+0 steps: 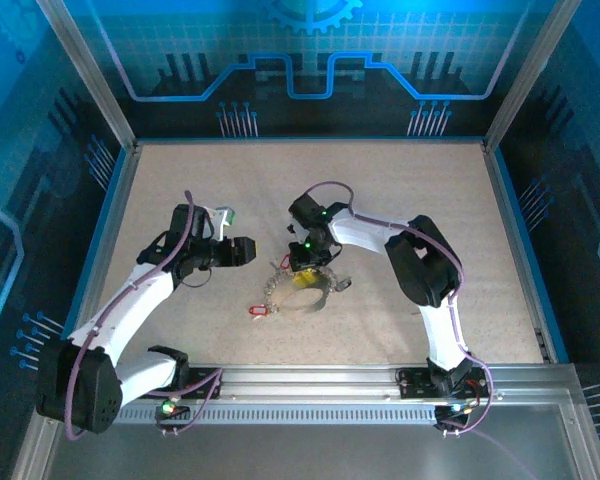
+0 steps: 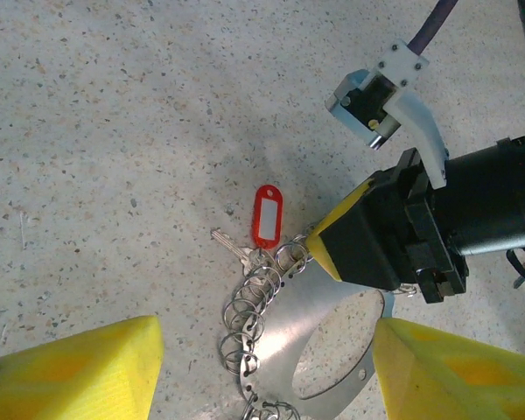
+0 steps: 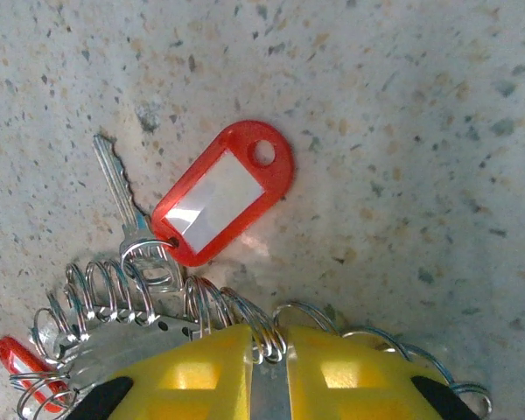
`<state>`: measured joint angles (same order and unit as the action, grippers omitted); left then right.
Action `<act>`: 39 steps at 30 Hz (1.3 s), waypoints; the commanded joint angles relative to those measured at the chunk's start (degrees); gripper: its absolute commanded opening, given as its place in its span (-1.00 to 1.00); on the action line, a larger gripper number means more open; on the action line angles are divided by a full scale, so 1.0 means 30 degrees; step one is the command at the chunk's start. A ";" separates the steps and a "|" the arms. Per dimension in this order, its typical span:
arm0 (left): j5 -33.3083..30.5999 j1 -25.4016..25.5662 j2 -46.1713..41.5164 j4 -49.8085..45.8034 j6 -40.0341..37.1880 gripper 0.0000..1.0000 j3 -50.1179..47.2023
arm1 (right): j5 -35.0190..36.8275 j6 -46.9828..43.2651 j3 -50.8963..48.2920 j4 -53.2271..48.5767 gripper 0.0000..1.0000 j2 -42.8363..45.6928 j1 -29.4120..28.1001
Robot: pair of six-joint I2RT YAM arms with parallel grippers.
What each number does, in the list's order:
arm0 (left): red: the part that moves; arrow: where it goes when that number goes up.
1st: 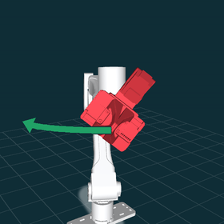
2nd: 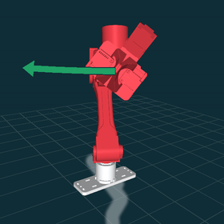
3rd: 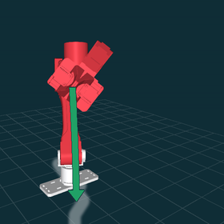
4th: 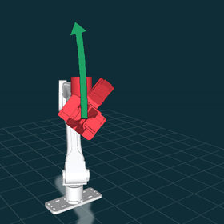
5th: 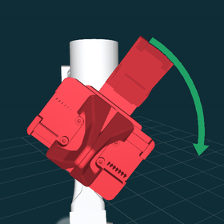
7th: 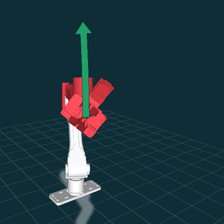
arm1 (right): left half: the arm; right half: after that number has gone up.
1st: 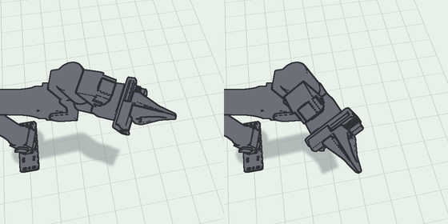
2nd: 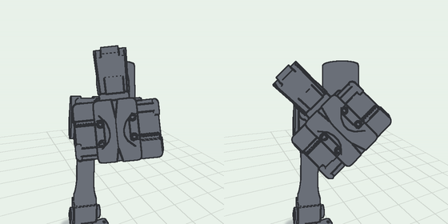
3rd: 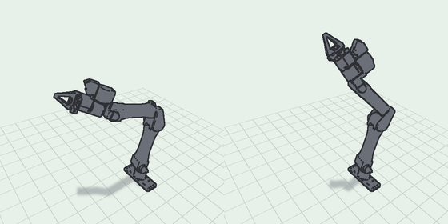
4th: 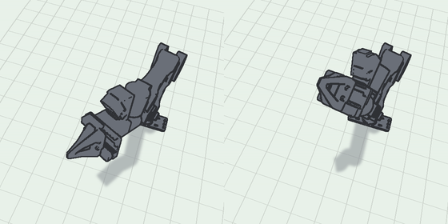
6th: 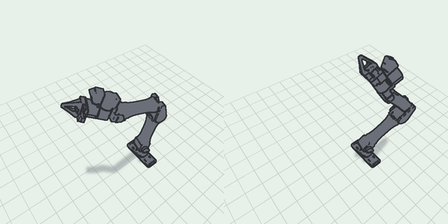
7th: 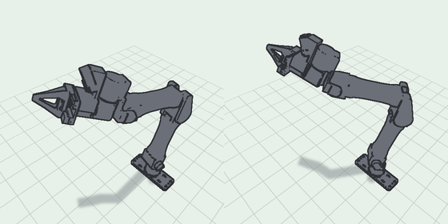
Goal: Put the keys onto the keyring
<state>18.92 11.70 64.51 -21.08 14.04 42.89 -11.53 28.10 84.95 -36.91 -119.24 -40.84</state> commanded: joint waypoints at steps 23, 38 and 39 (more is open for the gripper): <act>0.0754 0.0200 -0.0066 0.0235 -0.0490 0.33 -0.0149 | -0.4090 0.0817 -0.1258 0.3165 -0.60 0.0320 0.0541; 0.0749 0.0228 0.0070 0.0290 -0.0569 0.34 -0.0164 | -0.4990 0.0964 -0.1673 0.4573 -0.55 0.0153 0.0905; 0.0755 0.0229 0.0074 0.0296 -0.0578 0.34 -0.0152 | -0.4933 0.0922 -0.1630 0.4470 -0.55 0.0138 0.0913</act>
<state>19.38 11.92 64.55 -21.04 13.34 42.89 -24.99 30.48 80.55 -23.90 -119.37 -38.65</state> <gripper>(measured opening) 0.670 0.225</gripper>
